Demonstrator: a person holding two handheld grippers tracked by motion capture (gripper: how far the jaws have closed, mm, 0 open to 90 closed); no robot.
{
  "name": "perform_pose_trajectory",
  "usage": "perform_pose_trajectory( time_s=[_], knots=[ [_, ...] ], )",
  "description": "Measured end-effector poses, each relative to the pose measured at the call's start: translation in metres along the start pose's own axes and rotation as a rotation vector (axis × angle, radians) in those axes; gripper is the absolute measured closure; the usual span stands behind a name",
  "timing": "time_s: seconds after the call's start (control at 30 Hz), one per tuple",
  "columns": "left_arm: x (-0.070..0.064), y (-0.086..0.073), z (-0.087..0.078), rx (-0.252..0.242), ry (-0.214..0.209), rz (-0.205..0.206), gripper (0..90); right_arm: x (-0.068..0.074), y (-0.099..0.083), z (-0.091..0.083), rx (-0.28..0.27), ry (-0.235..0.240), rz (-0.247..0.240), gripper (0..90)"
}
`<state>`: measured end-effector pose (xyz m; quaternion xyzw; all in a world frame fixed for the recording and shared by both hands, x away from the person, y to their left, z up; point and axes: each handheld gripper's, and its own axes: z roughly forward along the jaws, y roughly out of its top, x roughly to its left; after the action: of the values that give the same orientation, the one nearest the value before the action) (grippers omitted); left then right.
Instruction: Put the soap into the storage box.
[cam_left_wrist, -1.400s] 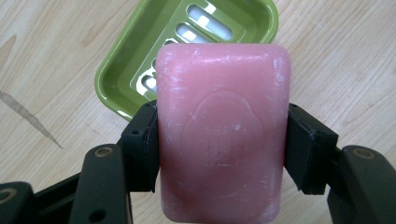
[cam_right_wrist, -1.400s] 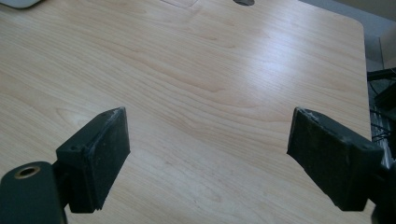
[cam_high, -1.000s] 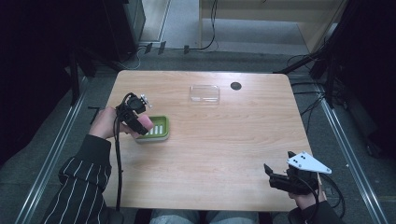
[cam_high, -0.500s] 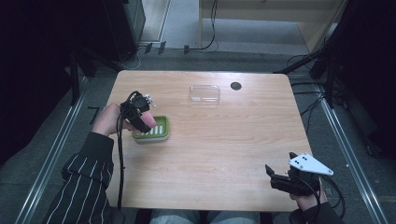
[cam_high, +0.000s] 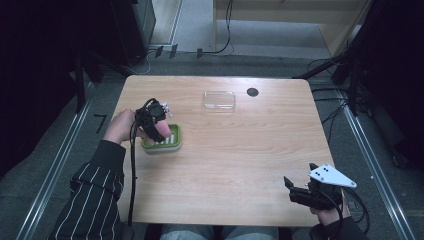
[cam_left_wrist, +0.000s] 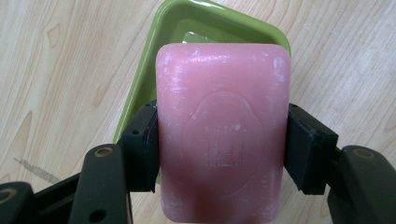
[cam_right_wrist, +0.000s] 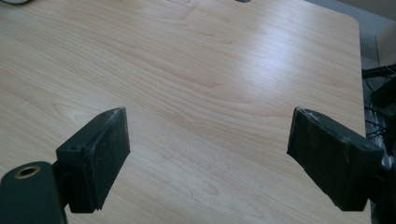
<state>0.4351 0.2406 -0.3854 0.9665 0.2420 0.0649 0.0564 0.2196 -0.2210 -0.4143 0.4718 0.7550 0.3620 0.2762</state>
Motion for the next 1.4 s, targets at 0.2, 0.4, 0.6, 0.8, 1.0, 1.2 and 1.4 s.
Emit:
perform_pose_trajectory(
  time_s=[0.2,0.4,0.6,0.8,1.0,1.2,1.4],
  knots=[
    [0.003,0.005,0.002,0.012,0.026,0.032,38.4,0.0,0.0,0.0,-0.001,-0.001,-0.001,13.8],
    [0.005,0.01,0.01,0.036,0.035,0.081,38.4,0.0,0.0,0.0,-0.002,0.002,-0.003,13.8],
    [0.007,0.014,0.019,0.047,0.035,0.115,38.4,0.0,0.0,0.0,-0.002,0.0,-0.001,13.8],
    [0.006,0.016,0.03,0.062,0.035,0.162,38.4,0.0,0.0,0.0,-0.002,0.0,-0.002,13.8],
    [0.009,0.014,0.036,0.06,0.037,0.157,38.4,0.0,0.0,0.0,-0.002,0.003,-0.005,13.8],
    [0.008,0.014,0.038,0.063,0.034,0.179,38.4,0.0,0.0,0.0,-0.001,0.002,-0.001,13.8],
    [0.009,0.013,0.044,0.067,0.031,0.189,38.3,0.0,0.0,-0.001,-0.003,0.002,-0.005,13.8]
  ],
)
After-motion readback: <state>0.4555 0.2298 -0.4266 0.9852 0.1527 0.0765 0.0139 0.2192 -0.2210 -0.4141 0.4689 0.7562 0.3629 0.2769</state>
